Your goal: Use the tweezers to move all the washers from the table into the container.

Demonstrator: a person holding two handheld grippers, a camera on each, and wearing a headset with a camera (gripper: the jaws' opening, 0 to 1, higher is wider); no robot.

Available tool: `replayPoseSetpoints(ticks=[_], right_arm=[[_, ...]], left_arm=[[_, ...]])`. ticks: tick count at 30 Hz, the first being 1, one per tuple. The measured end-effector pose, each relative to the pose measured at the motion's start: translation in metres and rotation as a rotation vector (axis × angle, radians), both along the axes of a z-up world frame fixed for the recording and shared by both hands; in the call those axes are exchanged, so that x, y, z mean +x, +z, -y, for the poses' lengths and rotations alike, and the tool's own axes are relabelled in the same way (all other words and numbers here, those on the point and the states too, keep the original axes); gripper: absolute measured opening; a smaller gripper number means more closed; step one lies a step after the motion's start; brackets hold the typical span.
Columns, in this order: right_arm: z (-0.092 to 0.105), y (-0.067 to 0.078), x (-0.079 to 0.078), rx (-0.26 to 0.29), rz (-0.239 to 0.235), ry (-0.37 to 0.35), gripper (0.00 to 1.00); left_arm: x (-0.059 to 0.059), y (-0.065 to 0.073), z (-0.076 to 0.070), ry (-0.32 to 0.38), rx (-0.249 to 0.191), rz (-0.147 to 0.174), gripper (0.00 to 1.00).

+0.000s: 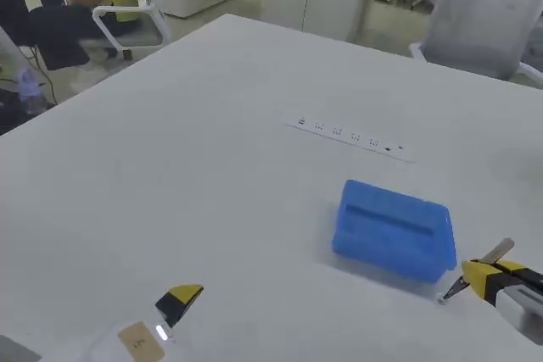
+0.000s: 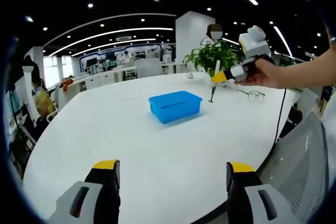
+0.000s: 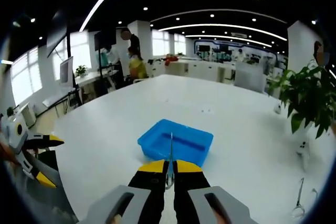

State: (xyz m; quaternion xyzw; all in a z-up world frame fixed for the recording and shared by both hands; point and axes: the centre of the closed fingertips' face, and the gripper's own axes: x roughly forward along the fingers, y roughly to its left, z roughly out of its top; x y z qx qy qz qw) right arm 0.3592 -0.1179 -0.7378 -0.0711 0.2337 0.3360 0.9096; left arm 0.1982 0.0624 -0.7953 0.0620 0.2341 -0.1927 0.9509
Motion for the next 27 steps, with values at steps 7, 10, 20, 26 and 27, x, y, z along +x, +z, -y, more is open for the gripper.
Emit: replayPoseSetpoints(ticks=[7, 10, 20, 26, 27], right_arm=[[-0.005, 0.004, 0.024, 0.044, 0.02, -0.038, 0.01], [-0.01, 0.01, 0.035, 0.07, 0.05, -0.051, 0.01], [-0.022, -0.009, 0.064, -0.023, 0.087, -0.018, 0.01], [-0.023, -0.033, 0.074, -0.078, 0.062, 0.005, 0.01], [-0.022, -0.034, 0.075, -0.081, 0.058, 0.004, 0.01]], left_arm=[[-0.001, -0.005, 0.001, -0.002, -0.02, -0.031, 0.84], [-0.003, -0.009, 0.002, -0.018, 0.006, -0.054, 0.85], [-0.002, -0.015, -0.004, 0.0, 0.051, -0.081, 0.9], [-0.004, -0.015, -0.002, -0.016, 0.063, -0.088, 0.85], [-0.005, -0.015, -0.002, -0.015, 0.068, -0.093, 0.82]])
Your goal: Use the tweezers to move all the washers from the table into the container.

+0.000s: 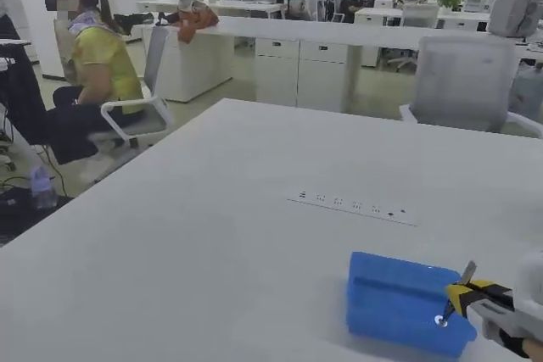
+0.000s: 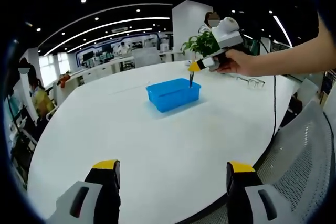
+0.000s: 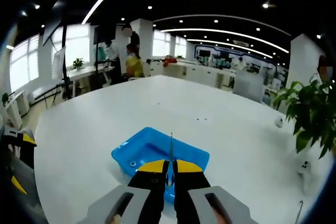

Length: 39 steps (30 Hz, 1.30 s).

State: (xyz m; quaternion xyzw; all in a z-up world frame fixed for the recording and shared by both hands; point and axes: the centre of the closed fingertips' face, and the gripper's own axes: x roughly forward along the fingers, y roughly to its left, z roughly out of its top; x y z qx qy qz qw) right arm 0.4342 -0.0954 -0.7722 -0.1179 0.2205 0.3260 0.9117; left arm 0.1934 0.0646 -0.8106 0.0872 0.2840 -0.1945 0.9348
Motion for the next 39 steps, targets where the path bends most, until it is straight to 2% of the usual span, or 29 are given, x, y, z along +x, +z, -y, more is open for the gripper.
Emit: replayPoseSetpoints(ticks=[2, 5, 7, 8, 10, 12, 14, 16, 17, 20, 21, 23, 25, 26, 27, 28, 29, 30, 31, 32, 34, 38, 39], right_arm=[[0.002, -0.004, 0.002, -0.01, -0.008, -0.003, 0.01], [0.005, -0.011, 0.005, 0.0, -0.035, -0.006, 0.01], [0.008, -0.014, 0.008, 0.003, -0.046, -0.015, 0.01], [0.009, -0.016, 0.009, 0.029, -0.071, -0.023, 0.01], [0.011, -0.016, 0.011, 0.043, -0.081, -0.033, 0.01], [0.01, -0.017, 0.012, 0.029, -0.073, -0.028, 0.02], [0.008, -0.02, 0.014, 0.026, -0.078, -0.021, 0.02], [0.006, -0.026, 0.013, -0.017, -0.077, -0.005, 0.02], [0.006, -0.029, 0.014, -0.048, -0.071, 0.005, 0.02], [0.006, -0.031, 0.015, -0.038, -0.083, 0.0, 0.02], [0.007, -0.031, 0.015, -0.031, -0.088, -0.001, 0.02], [0.008, -0.033, 0.015, -0.036, -0.093, 0.001, 0.02], [0.007, -0.036, 0.014, -0.038, -0.103, 0.01, 0.02], [0.008, -0.04, 0.013, -0.042, -0.113, 0.014, 0.02], [0.008, -0.042, 0.013, -0.049, -0.117, 0.016, 0.02], [0.01, -0.044, 0.011, -0.063, -0.116, 0.021, 0.02], [0.011, -0.045, 0.01, -0.069, -0.115, 0.027, 0.02], [0.011, -0.043, 0.009, -0.055, -0.113, 0.03, 0.02], [0.01, -0.042, 0.01, -0.047, -0.114, 0.033, 0.02], [0.01, -0.042, 0.011, -0.049, -0.114, 0.032, 0.02], [0.009, -0.042, 0.013, -0.052, -0.118, 0.035, 0.02], [0.005, -0.042, 0.014, -0.072, -0.125, 0.052, 0.03], [0.005, -0.042, 0.014, -0.081, -0.123, 0.056, 0.03]], left_arm=[[0.001, 0.0, -0.003, 0.003, 0.02, 0.0, 0.76], [0.002, 0.004, -0.003, 0.005, 0.01, 0.004, 0.64], [0.003, 0.003, -0.008, 0.019, 0.019, -0.006, 0.61], [0.003, 0.003, -0.01, 0.027, 0.019, -0.011, 0.58], [0.004, 0.005, -0.012, 0.035, 0.026, -0.008, 0.55], [0.008, 0.013, -0.019, 0.046, 0.062, 0.032, 0.52], [0.01, 0.018, -0.022, 0.056, 0.058, 0.038, 0.43], [0.018, 0.03, -0.028, 0.088, 0.07, 0.081, 0.34], [0.021, 0.034, -0.029, 0.092, 0.073, 0.085, 0.3], [0.028, 0.047, -0.029, 0.092, 0.064, 0.109, 0.27], [0.032, 0.052, -0.03, 0.097, 0.082, 0.134, 0.25], [0.036, 0.059, -0.031, 0.094, 0.113, 0.159, 0.19], [0.039, 0.065, -0.03, 0.095, 0.112, 0.169, 0.12], [0.041, 0.072, -0.03, 0.103, 0.119, 0.196, 0.08], [0.043, 0.078, -0.029, 0.096, 0.116, 0.22, 0.02], [0.045, 0.086, -0.028, 0.097, 0.11, 0.232, 0.0], [0.047, 0.093, -0.025, 0.091, 0.101, 0.257, 0.0], [0.048, 0.102, -0.017, 0.054, 0.068, 0.276, 0.0], [0.048, 0.107, -0.017, 0.061, 0.061, 0.283, 0.0], [0.052, 0.116, -0.017, 0.081, 0.044, 0.319, 0.0], [0.054, 0.126, -0.009, 0.046, 0.039, 0.327, 0.0], [0.062, 0.151, 0.006, 0.033, -0.018, 0.381, 0.0], [0.062, 0.152, 0.013, 0.008, -0.045, 0.369, 0.0]])
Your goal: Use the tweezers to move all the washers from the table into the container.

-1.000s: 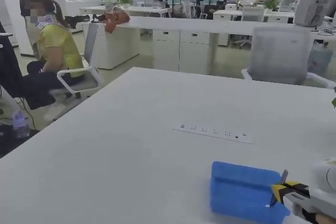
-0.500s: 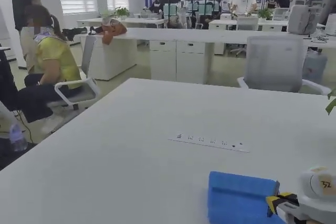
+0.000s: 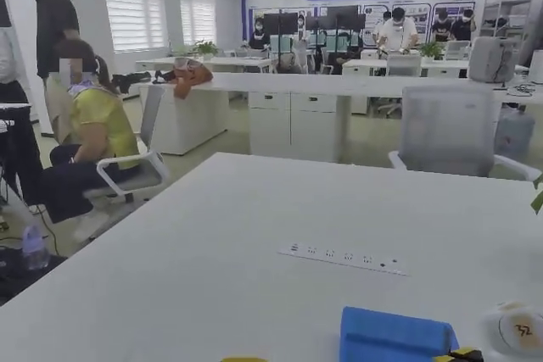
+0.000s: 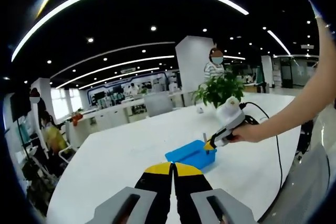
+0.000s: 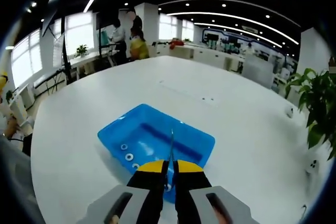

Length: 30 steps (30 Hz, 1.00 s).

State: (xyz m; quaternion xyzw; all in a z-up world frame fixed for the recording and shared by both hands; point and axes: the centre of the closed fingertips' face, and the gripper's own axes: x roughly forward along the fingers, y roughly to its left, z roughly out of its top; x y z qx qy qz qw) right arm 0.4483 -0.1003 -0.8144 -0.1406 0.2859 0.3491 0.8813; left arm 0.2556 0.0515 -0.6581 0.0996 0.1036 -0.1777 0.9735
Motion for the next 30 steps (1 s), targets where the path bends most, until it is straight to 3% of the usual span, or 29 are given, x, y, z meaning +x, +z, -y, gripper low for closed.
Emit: replayPoseSetpoints(ticks=[1, 4, 5, 7, 8, 10, 11, 12, 14, 16, 17, 18, 21, 25, 26, 28, 30], right_arm=[[-0.001, 0.004, 0.0, -0.006, 0.012, 0.009, 0.03], [0.0, 0.014, 0.001, 0.003, 0.034, 0.009, 0.03], [0.001, 0.019, 0.003, 0.017, 0.038, 0.006, 0.03], [0.002, 0.028, 0.002, 0.043, 0.045, 0.004, 0.03], [0.002, 0.033, 0.001, 0.057, 0.047, 0.004, 0.03], [-0.003, 0.053, -0.007, 0.093, 0.076, 0.034, 0.02], [-0.007, 0.068, -0.014, 0.118, 0.103, 0.059, 0.02], [-0.01, 0.078, -0.02, 0.13, 0.131, 0.082, 0.02], [-0.019, 0.098, -0.044, 0.152, 0.143, 0.175, 0.02], [-0.026, 0.117, -0.065, 0.186, 0.16, 0.242, 0.02], [-0.029, 0.123, -0.074, 0.197, 0.159, 0.276, 0.02], [-0.031, 0.13, -0.087, 0.213, 0.149, 0.309, 0.02], [-0.033, 0.141, -0.112, 0.223, 0.158, 0.375, 0.02], [-0.036, 0.144, -0.146, 0.224, 0.109, 0.467, 0.02], [-0.036, 0.143, -0.152, 0.21, 0.107, 0.481, 0.02], [-0.037, 0.142, -0.165, 0.181, 0.102, 0.516, 0.02], [-0.038, 0.142, -0.174, 0.173, 0.099, 0.536, 0.02]], left_arm=[[0.002, 0.003, 0.003, 0.005, -0.021, -0.009, 0.0], [0.008, 0.012, 0.015, -0.039, -0.07, 0.007, 0.0], [0.01, 0.016, 0.018, -0.056, -0.073, 0.025, 0.0], [0.015, 0.018, 0.022, -0.067, -0.071, 0.023, 0.02], [0.018, 0.02, 0.03, -0.104, -0.106, 0.015, 0.08], [0.02, 0.02, 0.039, -0.148, -0.185, -0.046, 0.24], [0.024, 0.023, 0.044, -0.178, -0.215, -0.053, 0.29], [0.027, 0.023, 0.044, -0.183, -0.214, -0.056, 0.33], [0.032, 0.025, 0.046, -0.211, -0.204, -0.051, 0.39], [0.035, 0.028, 0.053, -0.262, -0.227, -0.068, 0.39], [0.036, 0.027, 0.058, -0.293, -0.231, -0.098, 0.39], [0.038, 0.028, 0.059, -0.3, -0.227, -0.097, 0.39], [0.043, 0.028, 0.066, -0.34, -0.202, -0.097, 0.4], [0.038, 0.025, 0.081, -0.433, -0.238, -0.17, 0.4], [0.034, 0.025, 0.089, -0.479, -0.259, -0.212, 0.39], [0.029, 0.029, 0.1, -0.533, -0.327, -0.241, 0.4], [0.023, 0.028, 0.108, -0.588, -0.345, -0.279, 0.38]])
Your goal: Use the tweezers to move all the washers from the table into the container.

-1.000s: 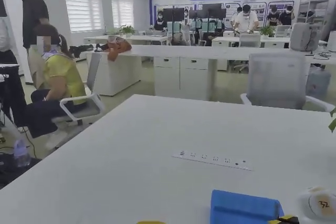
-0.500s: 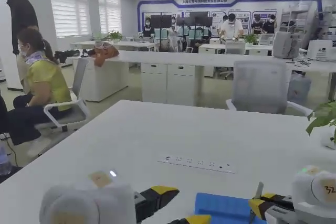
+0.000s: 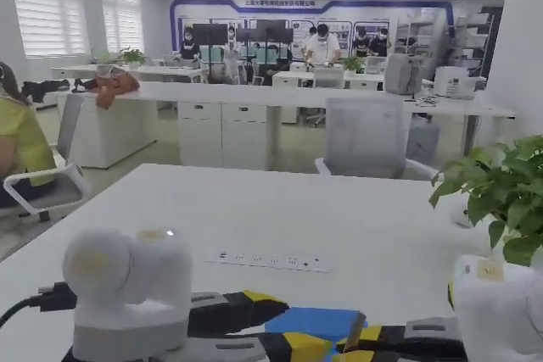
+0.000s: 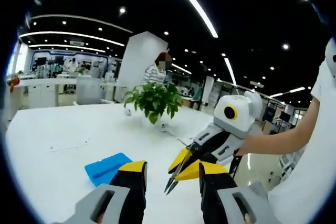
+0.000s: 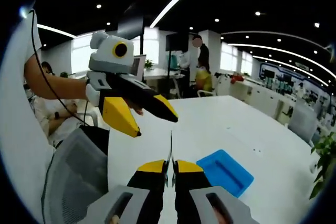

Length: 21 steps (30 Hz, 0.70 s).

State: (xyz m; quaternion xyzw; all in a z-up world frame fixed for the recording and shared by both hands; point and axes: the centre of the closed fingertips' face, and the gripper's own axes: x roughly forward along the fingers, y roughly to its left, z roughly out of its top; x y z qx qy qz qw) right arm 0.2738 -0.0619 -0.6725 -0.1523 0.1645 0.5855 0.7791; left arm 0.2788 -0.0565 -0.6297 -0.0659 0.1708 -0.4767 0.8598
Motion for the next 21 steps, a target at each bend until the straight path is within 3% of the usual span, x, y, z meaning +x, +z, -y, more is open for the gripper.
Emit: replayPoseSetpoints(ticks=[3, 5, 8, 10, 11, 14, 15, 16, 17, 18, 21], right_arm=[[-0.001, 0.003, -0.012, 0.004, -0.014, 0.027, 0.02], [-0.003, 0.003, -0.022, -0.002, -0.038, 0.064, 0.03], [-0.005, -0.001, -0.032, -0.021, -0.058, 0.11, 0.03], [-0.005, -0.006, -0.037, -0.041, -0.067, 0.128, 0.03], [-0.005, -0.008, -0.039, -0.05, -0.07, 0.139, 0.03], [-0.005, -0.012, -0.045, -0.064, -0.086, 0.161, 0.03], [-0.005, -0.013, -0.047, -0.067, -0.092, 0.168, 0.03], [-0.005, -0.014, -0.049, -0.073, -0.094, 0.177, 0.03], [-0.005, -0.016, -0.051, -0.083, -0.098, 0.186, 0.03], [-0.005, -0.017, -0.052, -0.086, -0.099, 0.188, 0.03], [-0.003, -0.02, -0.052, -0.097, -0.107, 0.192, 0.03]], left_arm=[[-0.005, -0.003, 0.008, -0.048, 0.042, 0.018, 0.35], [-0.01, -0.004, 0.014, -0.085, 0.025, -0.02, 0.35], [-0.012, -0.004, 0.017, -0.11, 0.027, -0.013, 0.31], [-0.026, -0.004, 0.025, -0.2, 0.005, -0.072, 0.21], [-0.029, -0.005, 0.027, -0.225, 0.013, -0.082, 0.18], [-0.032, -0.013, 0.029, -0.264, 0.049, -0.069, 0.16], [-0.034, -0.016, 0.03, -0.272, 0.051, -0.089, 0.17], [-0.041, -0.022, 0.03, -0.328, 0.072, -0.112, 0.14], [-0.041, -0.025, 0.03, -0.338, 0.091, -0.097, 0.11], [-0.041, -0.028, 0.031, -0.347, 0.115, -0.06, 0.07], [-0.044, -0.029, 0.034, -0.365, 0.116, -0.054, 0.03]])
